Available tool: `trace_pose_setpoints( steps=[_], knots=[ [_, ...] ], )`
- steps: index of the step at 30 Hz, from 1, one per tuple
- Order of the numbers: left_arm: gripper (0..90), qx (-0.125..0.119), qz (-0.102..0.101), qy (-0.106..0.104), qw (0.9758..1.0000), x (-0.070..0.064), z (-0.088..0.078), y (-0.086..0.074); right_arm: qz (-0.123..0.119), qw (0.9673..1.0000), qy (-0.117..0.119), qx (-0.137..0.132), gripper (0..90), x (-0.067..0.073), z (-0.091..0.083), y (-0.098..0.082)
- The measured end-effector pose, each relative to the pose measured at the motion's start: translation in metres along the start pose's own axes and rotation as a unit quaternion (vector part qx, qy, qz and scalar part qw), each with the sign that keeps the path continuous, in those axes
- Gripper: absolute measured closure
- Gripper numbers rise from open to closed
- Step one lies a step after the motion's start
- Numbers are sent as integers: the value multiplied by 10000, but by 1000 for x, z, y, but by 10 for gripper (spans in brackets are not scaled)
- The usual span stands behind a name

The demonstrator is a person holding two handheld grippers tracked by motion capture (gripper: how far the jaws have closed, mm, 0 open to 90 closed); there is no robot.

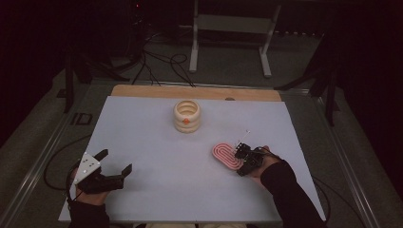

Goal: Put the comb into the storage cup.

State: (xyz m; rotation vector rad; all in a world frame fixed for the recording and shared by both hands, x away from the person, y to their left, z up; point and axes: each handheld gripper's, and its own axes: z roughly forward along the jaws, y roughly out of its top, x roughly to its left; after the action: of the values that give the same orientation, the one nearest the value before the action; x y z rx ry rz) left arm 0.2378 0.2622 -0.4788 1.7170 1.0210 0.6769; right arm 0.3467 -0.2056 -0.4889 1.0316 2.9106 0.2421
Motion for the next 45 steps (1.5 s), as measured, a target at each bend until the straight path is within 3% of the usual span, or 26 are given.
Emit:
trace_pose_setpoints(
  steps=[13,14,30,45],
  knots=[
    [3,13,-2,3,10000,0,0,0,96,9999,11,45,678,-3,-1,0],
    [3,26,-9,12,10000,1,0,0,218,9998,-11,-45,693,-1,-2,-3],
    [3,134,11,7,9999,-1,3,-1,331,9967,-237,-696,707,1,-11,-13],
    [3,246,58,-48,9997,-6,9,0,258,9926,-466,-1094,739,10,-17,-13]
  ],
)
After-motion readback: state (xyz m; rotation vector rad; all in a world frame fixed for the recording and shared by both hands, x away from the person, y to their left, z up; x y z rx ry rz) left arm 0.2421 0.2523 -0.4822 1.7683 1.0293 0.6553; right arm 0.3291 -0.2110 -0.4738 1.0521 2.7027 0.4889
